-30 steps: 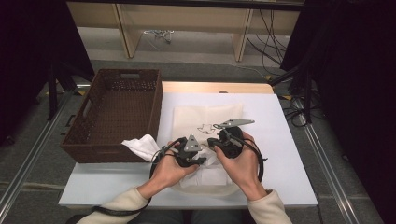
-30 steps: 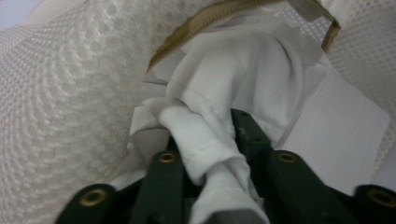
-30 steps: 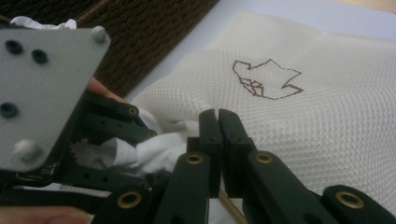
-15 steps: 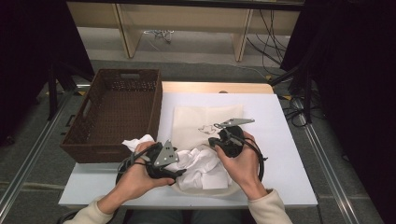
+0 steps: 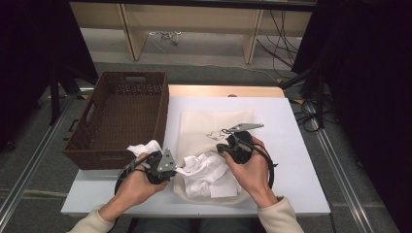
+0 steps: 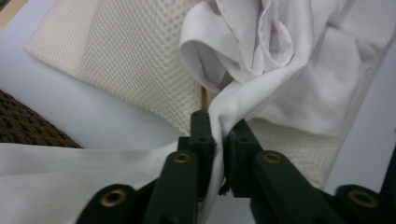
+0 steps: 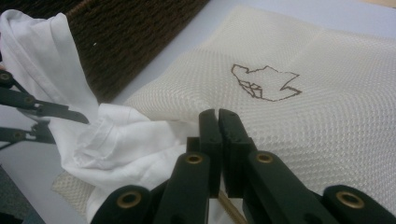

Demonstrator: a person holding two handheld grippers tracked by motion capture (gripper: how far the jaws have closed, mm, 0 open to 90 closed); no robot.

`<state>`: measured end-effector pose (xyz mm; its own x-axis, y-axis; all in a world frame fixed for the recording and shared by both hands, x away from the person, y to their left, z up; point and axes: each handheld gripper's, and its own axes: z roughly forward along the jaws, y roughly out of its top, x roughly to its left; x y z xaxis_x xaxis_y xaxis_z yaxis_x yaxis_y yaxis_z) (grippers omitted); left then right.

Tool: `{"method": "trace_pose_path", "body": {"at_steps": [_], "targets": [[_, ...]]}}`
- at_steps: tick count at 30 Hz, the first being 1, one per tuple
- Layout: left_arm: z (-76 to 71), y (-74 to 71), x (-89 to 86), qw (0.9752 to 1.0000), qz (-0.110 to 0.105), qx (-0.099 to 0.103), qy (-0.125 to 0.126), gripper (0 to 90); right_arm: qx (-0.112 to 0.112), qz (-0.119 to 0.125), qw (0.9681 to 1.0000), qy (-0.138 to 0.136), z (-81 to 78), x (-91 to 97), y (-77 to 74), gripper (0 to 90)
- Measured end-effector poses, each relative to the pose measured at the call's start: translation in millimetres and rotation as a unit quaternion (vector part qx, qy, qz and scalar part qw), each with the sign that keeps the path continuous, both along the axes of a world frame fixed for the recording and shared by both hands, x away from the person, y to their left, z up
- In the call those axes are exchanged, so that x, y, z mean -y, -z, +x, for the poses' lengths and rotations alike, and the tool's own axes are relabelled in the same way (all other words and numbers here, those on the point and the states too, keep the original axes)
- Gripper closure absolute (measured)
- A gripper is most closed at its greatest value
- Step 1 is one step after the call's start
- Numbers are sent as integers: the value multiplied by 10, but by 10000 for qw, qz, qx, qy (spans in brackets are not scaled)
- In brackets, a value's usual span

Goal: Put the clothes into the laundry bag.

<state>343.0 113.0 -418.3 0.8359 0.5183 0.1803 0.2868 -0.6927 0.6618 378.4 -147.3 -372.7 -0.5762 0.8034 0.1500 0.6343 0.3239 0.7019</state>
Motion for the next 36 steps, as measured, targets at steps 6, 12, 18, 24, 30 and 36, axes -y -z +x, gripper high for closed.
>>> {"method": "trace_pose_path", "body": {"at_steps": [6,12,18,24,30,36], "targets": [[-52,-309,109,9972,-660,341,105,872,57,-98,9999,9,23,-16,30,900],[-68,-482,405,9925,-1041,323,557,870,-4,-87,9999,113,-9,-35,15,900],[-121,-549,729,9871,-1271,176,954,872,15,-6,10000,38,17,-9,24,900],[-47,-461,923,9856,-1295,-99,1085,868,47,80,9998,197,4,18,11,900],[-42,-423,1026,9798,-1480,-470,1261,863,164,30,9998,128,39,50,23,900],[102,-194,1039,9885,-1131,-469,886,846,43,39,9999,117,32,56,6,900]]}}
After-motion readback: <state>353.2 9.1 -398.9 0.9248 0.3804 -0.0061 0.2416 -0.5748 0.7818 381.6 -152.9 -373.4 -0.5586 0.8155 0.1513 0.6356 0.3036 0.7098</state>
